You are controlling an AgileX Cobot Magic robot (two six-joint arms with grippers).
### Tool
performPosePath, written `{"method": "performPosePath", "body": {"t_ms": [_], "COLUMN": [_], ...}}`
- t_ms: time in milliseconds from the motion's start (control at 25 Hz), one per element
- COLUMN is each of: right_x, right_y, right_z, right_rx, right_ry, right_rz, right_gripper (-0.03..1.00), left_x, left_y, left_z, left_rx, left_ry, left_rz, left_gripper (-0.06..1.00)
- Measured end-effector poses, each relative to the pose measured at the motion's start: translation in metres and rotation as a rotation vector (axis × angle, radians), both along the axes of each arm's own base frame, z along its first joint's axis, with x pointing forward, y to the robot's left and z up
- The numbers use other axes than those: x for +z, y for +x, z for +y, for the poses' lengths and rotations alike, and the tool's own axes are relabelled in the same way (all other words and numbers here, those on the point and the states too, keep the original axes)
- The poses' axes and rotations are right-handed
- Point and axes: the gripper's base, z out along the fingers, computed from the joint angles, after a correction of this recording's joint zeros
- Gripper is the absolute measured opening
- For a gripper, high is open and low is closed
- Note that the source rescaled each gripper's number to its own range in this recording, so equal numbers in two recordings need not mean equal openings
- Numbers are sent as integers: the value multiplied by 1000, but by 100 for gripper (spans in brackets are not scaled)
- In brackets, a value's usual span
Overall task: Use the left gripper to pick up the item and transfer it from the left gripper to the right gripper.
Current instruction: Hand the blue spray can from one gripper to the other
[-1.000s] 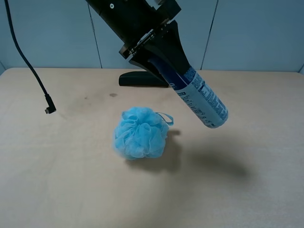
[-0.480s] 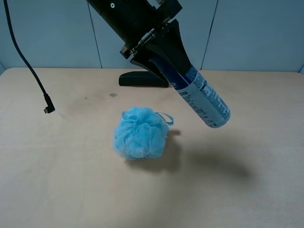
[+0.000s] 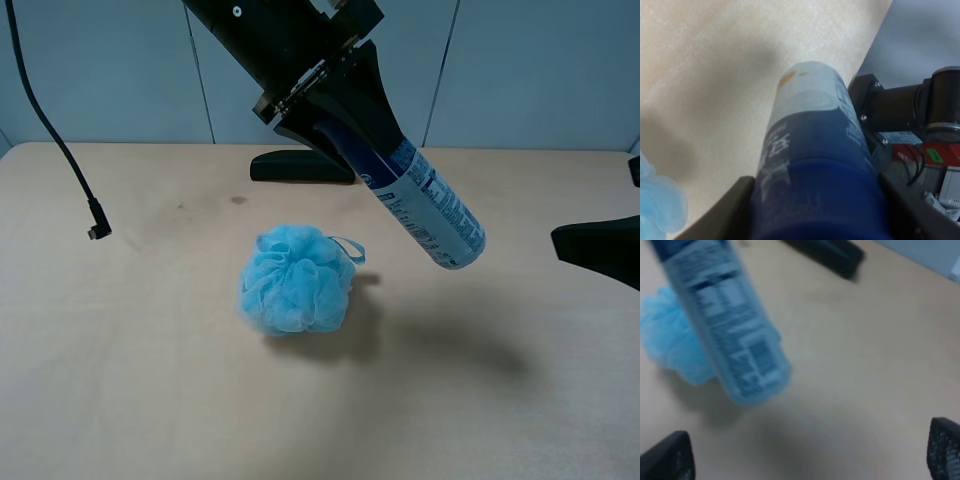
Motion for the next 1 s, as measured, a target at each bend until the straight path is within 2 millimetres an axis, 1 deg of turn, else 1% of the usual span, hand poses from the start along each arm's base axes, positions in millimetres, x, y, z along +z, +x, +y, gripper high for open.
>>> {"method": "performPosePath", "body": {"t_ms": [200, 400, 560, 760, 1000], "right_x": [-7, -20, -29, -35, -45], "right_y": [19, 41, 48, 52, 64], "right_z": [18, 33, 48, 66, 76], "right_rx": [92, 106, 166, 218, 210], "right_ry": [-47, -71, -95, -95, -101], "right_rz": [-23, 0, 7, -20, -26], "right_gripper": [100, 100, 100, 100, 100], "left_x": [0, 0, 0, 0, 0], "left_y": [0, 0, 0, 0, 1], "left_z": [0, 0, 0, 0, 0], "left_rx": [0, 1, 1, 4, 7], "left_ry": [-1, -1, -1, -2, -3], "left_rz": [0, 0, 0, -3, -5], "left_gripper": [0, 0, 0, 0, 0]}}
